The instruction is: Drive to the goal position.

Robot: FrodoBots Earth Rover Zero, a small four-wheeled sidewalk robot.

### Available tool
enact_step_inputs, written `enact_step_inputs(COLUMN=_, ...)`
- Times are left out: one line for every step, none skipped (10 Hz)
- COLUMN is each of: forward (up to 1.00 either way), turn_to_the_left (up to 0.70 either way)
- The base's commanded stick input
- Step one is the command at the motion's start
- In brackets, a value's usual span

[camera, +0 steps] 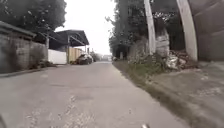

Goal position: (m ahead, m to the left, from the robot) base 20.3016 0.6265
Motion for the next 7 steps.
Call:
enact_step_inputs(forward=1.00, turn_to_the_left=0.00)
enact_step_inputs(forward=1.00, turn_to_the_left=0.00)
enact_step_inputs(forward=1.00, turn_to_the_left=0.00)
enact_step_inputs(forward=1.00, turn_to_the_left=-0.02)
enact_step_inputs(forward=1.00, turn_to_the_left=-0.05)
enact_step_inputs(forward=1.00, turn_to_the_left=-0.07)
enact_step_inputs(forward=1.00, turn_to_the_left=-0.08)
